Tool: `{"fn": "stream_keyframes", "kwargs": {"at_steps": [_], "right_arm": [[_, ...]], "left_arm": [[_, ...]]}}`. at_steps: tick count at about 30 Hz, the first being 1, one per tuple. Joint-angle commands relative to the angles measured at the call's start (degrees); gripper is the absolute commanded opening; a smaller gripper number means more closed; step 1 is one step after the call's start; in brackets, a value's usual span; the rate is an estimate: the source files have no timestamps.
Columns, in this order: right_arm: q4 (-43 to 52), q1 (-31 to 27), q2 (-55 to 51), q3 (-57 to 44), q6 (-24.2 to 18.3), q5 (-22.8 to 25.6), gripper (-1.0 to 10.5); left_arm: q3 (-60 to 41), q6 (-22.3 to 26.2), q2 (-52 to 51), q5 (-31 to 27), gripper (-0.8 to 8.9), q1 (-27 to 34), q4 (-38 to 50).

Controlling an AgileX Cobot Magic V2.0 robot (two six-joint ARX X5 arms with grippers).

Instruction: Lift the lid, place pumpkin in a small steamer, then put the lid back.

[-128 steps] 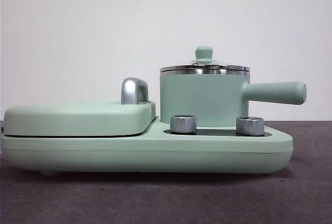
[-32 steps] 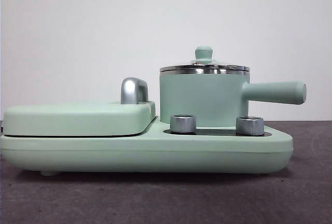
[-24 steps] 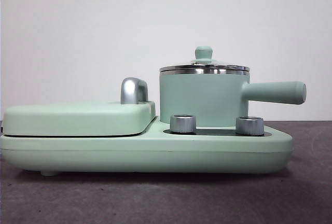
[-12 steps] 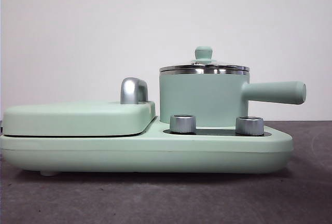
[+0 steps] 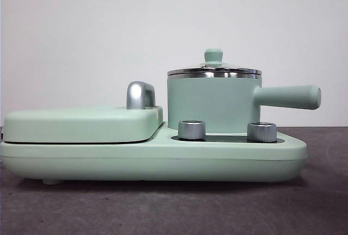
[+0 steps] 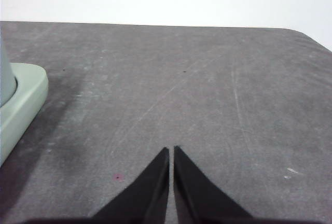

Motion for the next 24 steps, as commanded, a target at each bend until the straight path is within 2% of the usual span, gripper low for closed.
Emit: {"fn": "stream_keyframes", "kwargs": {"at_steps": [1, 24], "right_arm": [[-0.3, 0.0, -0.1, -0.3, -0.2, 0.1, 0.1], [0.8, 0.0, -0.1, -0.3, -0.2, 0.2, 0.1]], "left_arm": [[-1.1, 0.4, -0.1, -0.1, 0.06, 0.1, -0.2], [-1.1, 0.4, -0.1, -0.1, 0.06, 0.1, -0.2]]}}
